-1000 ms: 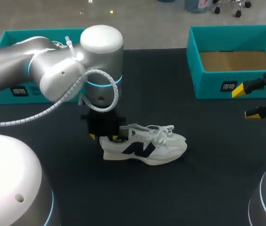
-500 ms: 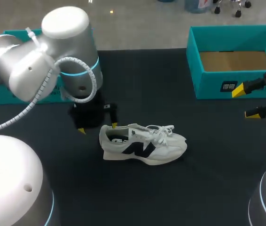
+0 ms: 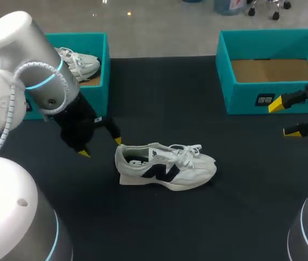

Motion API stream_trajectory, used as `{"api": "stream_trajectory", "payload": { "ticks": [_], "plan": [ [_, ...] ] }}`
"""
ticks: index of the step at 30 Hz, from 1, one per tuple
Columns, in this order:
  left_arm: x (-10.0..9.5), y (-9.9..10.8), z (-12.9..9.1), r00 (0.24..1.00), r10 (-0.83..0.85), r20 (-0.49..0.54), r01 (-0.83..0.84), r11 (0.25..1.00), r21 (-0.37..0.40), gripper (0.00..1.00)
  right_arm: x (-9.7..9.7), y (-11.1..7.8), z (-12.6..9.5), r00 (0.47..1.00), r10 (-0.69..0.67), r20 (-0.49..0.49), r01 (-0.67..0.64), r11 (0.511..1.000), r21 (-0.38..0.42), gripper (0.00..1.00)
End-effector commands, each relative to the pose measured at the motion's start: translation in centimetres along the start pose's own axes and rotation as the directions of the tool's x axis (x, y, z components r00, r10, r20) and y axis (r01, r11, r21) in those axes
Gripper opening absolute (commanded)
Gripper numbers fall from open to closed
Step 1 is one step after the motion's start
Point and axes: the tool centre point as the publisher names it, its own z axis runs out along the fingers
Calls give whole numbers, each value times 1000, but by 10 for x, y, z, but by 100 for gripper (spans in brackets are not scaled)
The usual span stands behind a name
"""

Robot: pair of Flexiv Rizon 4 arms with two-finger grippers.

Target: Take the shoe out of the shoebox, open the shoe tongue, remove and reinsert the insole, then place the shoe into the shoebox

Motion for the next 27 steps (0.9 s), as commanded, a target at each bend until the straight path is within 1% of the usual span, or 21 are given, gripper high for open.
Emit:
{"api": "stream_trajectory", "payload": {
  "ticks": [1,2,4,7,10,13,27],
  "plan": [
    [12,2,5,949,-216,228,168,963,212,100,0,0,0,1000,1,1,-1,1000,0,100],
    [14,1,6,936,-250,250,193,954,229,100,0,0,0,1000,1,1,-1,1000,0,100],
    [16,0,6,899,-330,289,240,921,307,100,0,0,0,1000,1,1,-1,1000,0,100],
    [20,0,2,805,-454,381,308,870,385,100,0,0,0,1000,1,1,-1,1000,0,100],
    [25,2,-6,677,-563,473,374,818,438,100,0,0,0,1000,1,1,-1,1000,0,100],
    [26,0,-14,588,-614,526,400,786,471,100,0,0,0,1000,1,1,-1,1000,0,100],
    [26,0,-14,588,-614,526,400,786,471,100,0,0,0,1000,1,1,-1,1000,0,100]
  ]
}}
